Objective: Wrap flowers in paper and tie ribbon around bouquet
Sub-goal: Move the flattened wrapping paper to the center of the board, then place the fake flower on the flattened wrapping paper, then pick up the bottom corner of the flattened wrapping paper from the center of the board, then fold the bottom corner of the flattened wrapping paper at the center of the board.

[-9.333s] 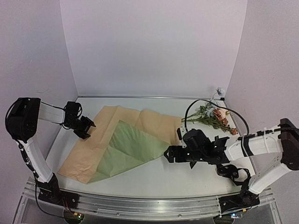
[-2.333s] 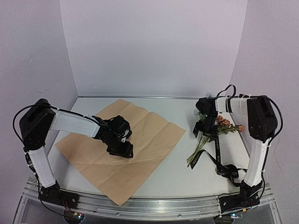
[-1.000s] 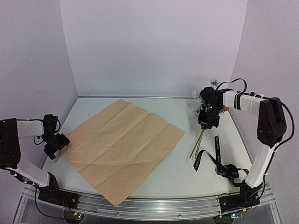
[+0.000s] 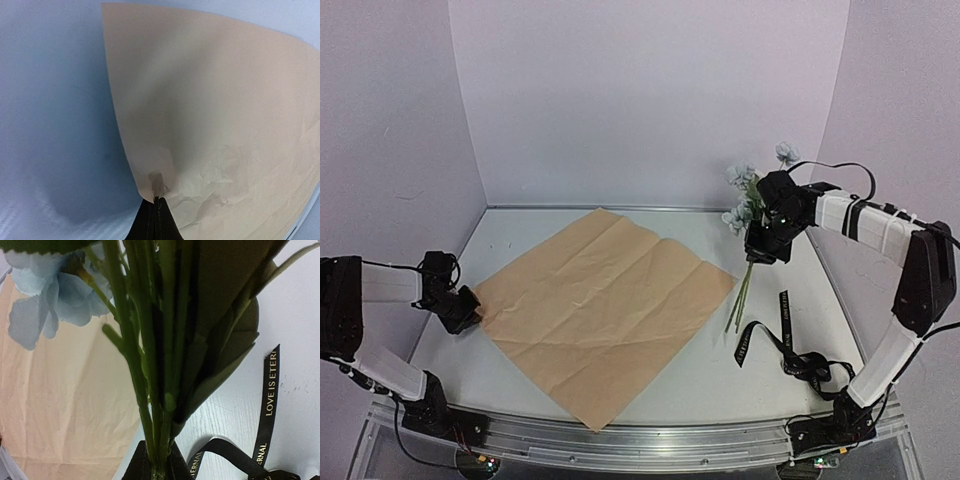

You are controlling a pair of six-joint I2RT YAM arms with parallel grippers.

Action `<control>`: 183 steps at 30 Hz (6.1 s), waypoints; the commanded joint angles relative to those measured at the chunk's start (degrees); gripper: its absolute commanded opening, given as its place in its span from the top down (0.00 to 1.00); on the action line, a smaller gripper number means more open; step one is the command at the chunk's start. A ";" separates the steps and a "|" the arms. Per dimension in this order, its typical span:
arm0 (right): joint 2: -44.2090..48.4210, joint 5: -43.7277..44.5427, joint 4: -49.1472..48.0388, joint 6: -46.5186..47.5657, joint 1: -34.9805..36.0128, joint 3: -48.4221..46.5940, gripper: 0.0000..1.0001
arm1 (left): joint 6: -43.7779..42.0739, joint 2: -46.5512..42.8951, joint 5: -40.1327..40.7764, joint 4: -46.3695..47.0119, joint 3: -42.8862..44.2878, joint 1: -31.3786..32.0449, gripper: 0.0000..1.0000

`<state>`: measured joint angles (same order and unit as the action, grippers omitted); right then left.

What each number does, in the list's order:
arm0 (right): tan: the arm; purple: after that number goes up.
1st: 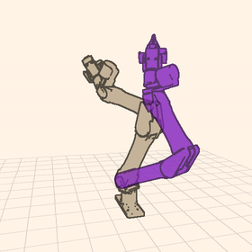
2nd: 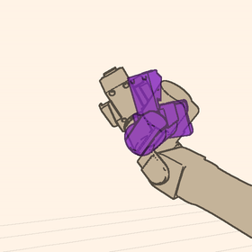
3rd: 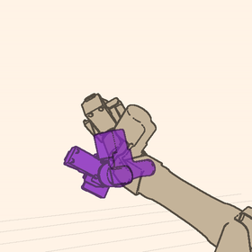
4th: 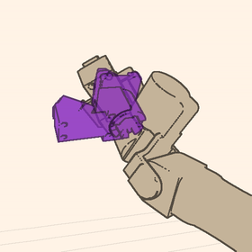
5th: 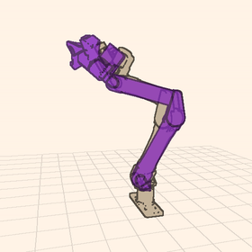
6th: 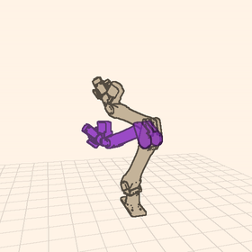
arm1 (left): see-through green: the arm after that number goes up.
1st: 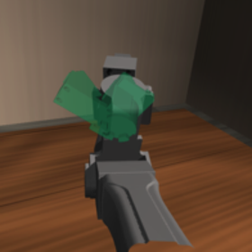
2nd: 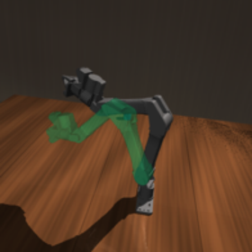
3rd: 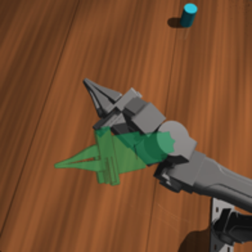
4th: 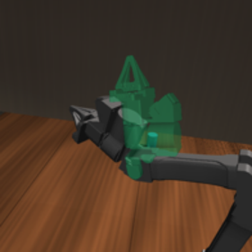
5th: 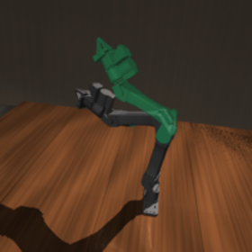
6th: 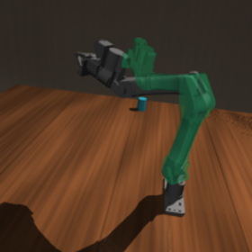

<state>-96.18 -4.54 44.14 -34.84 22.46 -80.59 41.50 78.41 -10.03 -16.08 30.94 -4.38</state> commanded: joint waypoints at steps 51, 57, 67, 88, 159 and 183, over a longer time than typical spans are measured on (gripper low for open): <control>-48.89 -7.82 -0.32 1.83 17.73 -50.30 1.00 | -10.30 6.04 -4.39 -5.41 11.38 17.84 1.00; -49.46 -7.49 -0.22 0.97 17.98 -49.65 1.00 | -10.36 5.18 -4.08 -7.00 12.60 17.79 1.00; -45.39 -8.53 -0.30 -0.32 18.25 -46.52 0.50 | -9.77 5.59 -2.38 -9.19 13.77 17.82 1.00; -10.66 -9.99 -4.05 -2.97 22.61 -9.29 0.23 | -5.70 -0.91 0.58 -12.38 14.04 17.82 0.44; -15.58 42.75 2.03 56.91 62.16 -12.13 1.00 | -3.77 -14.69 0.98 -18.54 20.51 25.21 0.31; -37.04 33.66 -0.02 67.59 40.20 -39.45 1.00 | -4.25 -9.71 -10.90 -4.94 17.04 25.29 0.55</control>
<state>-129.60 28.99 45.75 29.41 64.47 -115.16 38.24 67.70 -13.64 -28.93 49.95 20.64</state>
